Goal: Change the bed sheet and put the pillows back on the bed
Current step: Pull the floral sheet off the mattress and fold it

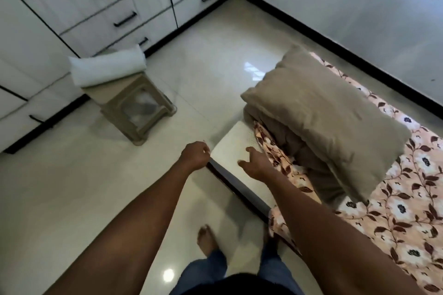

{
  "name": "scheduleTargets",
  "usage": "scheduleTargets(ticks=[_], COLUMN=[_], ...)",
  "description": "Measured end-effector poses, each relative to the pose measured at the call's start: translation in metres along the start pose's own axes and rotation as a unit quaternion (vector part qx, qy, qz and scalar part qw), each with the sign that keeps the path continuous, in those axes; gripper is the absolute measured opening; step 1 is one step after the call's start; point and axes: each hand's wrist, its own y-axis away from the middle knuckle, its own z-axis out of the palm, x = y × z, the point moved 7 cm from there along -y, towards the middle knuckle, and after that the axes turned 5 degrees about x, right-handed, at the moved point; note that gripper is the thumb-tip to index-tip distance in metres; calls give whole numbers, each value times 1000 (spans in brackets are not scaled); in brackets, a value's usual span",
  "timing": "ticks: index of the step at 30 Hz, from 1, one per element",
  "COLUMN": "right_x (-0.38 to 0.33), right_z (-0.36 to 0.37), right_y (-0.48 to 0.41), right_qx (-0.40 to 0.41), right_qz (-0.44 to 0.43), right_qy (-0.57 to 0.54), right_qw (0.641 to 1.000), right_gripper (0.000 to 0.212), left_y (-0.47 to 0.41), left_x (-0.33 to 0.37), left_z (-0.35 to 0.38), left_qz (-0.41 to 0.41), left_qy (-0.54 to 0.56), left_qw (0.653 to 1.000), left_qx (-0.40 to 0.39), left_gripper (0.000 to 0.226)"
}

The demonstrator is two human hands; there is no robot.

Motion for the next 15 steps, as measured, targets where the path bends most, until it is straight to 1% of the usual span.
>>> scheduleTargets(ticks=[3,6,8,11,13,15], right_x=[-65,-115,-140,-163,-171,-174], right_z=[0,7,10,3,-7,-15], right_y=[-2,-8,-16,-40,-69,-106], right_qx=[23,39,32,30,32,35], right_qz=[-59,-98,-106,-118,-100,-70], right_qy=[32,40,46,69,73,61], right_qw=[998,994,993,990,992,995], right_gripper=[69,70,72,74,74,74], left_y=[0,-7,-19,-50,-77,-108], left_x=[-12,-29,-36,-27,-16,-8], left_z=[-58,-106,-134,-170,-187,-194], left_qz=[56,71,77,111,133,167], left_qy=[-59,-101,-117,-139,-169,-228], left_qw=[997,991,989,982,974,958], left_qx=[18,41,42,63,68,50], left_gripper=[26,35,37,39,42,45])
